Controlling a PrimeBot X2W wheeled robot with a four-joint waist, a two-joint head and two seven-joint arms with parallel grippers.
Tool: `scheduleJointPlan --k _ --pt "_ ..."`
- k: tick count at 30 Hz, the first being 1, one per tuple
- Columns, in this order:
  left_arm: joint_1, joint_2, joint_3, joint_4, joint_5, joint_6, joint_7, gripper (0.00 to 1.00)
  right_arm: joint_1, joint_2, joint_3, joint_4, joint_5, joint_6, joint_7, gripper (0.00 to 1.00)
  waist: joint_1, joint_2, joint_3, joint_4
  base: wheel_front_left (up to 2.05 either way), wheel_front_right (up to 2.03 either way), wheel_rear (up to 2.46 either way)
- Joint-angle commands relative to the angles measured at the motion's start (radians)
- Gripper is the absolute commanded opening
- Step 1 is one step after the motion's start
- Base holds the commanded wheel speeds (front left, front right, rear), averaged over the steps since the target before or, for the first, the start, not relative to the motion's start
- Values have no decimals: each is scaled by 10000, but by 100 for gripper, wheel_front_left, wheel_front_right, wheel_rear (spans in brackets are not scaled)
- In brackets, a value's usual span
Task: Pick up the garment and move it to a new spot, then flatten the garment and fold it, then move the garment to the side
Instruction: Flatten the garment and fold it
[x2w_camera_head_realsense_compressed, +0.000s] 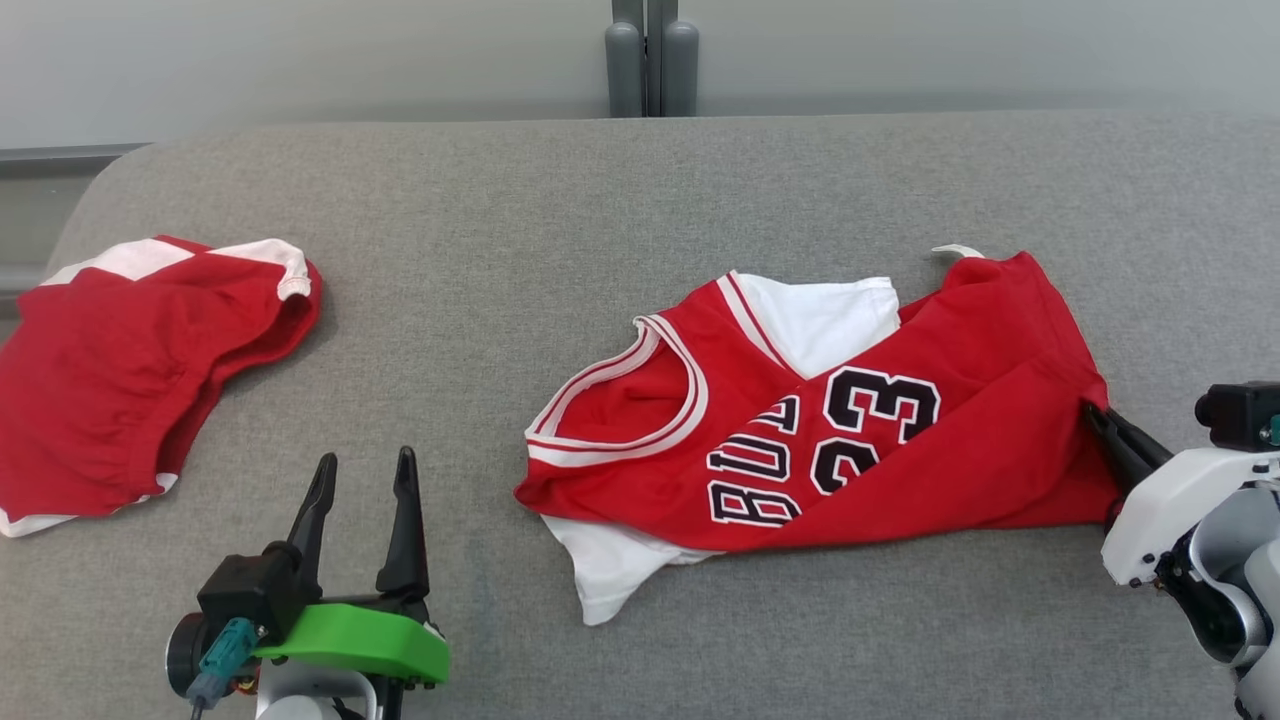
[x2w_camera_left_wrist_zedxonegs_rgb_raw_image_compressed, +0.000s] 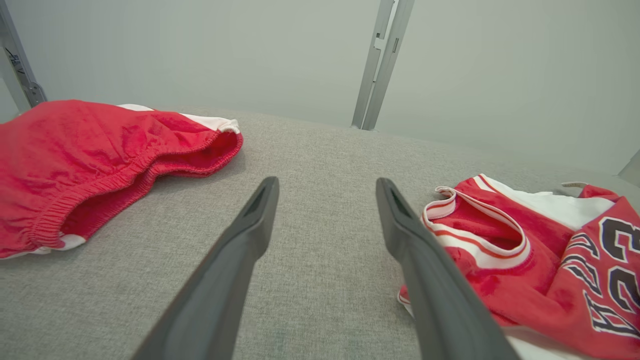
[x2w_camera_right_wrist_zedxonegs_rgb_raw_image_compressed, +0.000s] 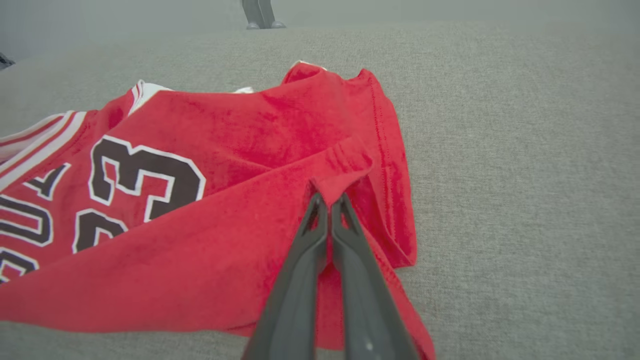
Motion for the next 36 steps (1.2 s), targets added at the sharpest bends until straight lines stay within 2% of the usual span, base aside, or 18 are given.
scheduleJointPlan --k 1,7,10,14,18,21,23,29,30,31,36 --pt "-33 -13 29 25 -54 41 -2 100 166 -79 -63 -172 266 1 54 0 0 -1 -33 -104 0 0 0" --pt "72 -16 109 31 -40 27 -3 100 897 -480 -363 -1616 2248 3 800 0 0 -1 -112 -499 0 0 0" --pt "83 -9 126 41 -25 35 -3 100 1398 -1132 -760 -2447 3462 1 1468 0 0 -1 -77 -742 0 0 0" --pt "-27 -1 161 50 -2 38 -3 100 1916 -1695 -918 -3268 4757 4 2608 0 0 -1 -17 -969 0 0 0" --pt "-191 -32 75 104 21 -25 -3 100 2481 -2012 -877 -3425 5567 4 3624 0 0 -1 43 -1011 0 0 0" --pt "-236 -34 19 132 21 -56 -3 100 2828 -2097 -848 -3147 5868 3 4304 0 0 -1 101 -962 0 0 0" --pt "-245 -42 18 165 17 -65 -3 100 2993 -2161 -858 -2675 5560 3 4672 0 0 -1 142 -903 0 0 0" --pt "-341 -46 53 215 54 -105 -3 100 2745 -1514 -858 -1995 5018 3 5117 0 0 -1 206 -742 0 0 0" --pt "-346 -45 61 221 61 -110 -3 100 2726 -1415 -844 -1875 4921 3 5172 33 0 -1 204 -723 0 0 0" --pt "-352 -44 68 232 71 -117 -3 100 2678 -1288 -858 -1752 4830 3 5234 100 0 -1 202 -703 0 0 0" --pt "-241 19 171 244 71 -91 -4 100 2531 -1005 -1208 -1692 4562 3 5372 100 0 -1 67 -719 0 0 0"
